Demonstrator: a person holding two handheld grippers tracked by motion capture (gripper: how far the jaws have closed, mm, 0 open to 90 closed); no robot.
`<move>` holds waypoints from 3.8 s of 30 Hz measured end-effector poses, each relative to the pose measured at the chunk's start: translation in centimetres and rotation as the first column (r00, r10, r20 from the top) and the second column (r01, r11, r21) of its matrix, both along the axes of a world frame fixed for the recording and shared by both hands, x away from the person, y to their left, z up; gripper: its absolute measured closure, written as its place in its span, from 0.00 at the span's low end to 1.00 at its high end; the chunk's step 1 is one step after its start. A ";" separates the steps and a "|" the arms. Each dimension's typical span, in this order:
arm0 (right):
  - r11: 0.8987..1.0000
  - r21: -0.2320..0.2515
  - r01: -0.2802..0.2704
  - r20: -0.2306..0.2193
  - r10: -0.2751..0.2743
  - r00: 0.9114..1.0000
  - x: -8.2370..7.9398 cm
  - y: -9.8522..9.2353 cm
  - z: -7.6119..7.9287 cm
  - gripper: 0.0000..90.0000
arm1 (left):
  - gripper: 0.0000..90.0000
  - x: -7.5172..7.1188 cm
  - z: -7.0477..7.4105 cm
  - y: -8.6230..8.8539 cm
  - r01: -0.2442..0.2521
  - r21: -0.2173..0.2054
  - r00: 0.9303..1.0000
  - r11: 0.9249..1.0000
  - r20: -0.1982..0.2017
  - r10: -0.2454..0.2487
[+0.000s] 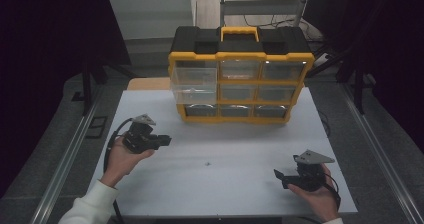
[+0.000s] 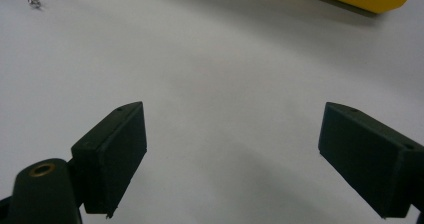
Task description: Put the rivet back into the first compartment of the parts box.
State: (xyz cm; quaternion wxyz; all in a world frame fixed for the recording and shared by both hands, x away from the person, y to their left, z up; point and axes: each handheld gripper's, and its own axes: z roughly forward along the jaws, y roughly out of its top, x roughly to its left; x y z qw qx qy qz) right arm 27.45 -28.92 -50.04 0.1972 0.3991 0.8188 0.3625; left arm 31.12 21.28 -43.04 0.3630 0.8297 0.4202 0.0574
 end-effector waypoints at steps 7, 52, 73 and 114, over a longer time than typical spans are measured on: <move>1.000 0.007 -0.006 -0.001 0.006 1.000 0.0 0.0 0.0 0.14 | 0.93 -0.4 2.1 1.7 -0.029 -0.047 0.999 0.998 0.030 0.030; 1.000 0.008 -0.002 -0.010 0.002 1.000 0.2 0.0 -0.1 0.13 | 0.93 4.3 16.7 0.0 0.011 -0.163 0.985 0.987 0.174 0.018; 1.000 0.005 -0.002 -0.010 0.002 1.000 0.2 -0.1 -0.2 0.13 | 0.59 7.4 17.1 -4.9 0.062 -0.164 0.977 0.984 0.211 -0.027; 1.000 -0.001 0.000 -0.013 0.000 1.000 0.1 0.0 -0.2 0.13 | 0.17 0.7 4.3 2.4 -0.055 -0.092 0.989 0.994 0.134 0.067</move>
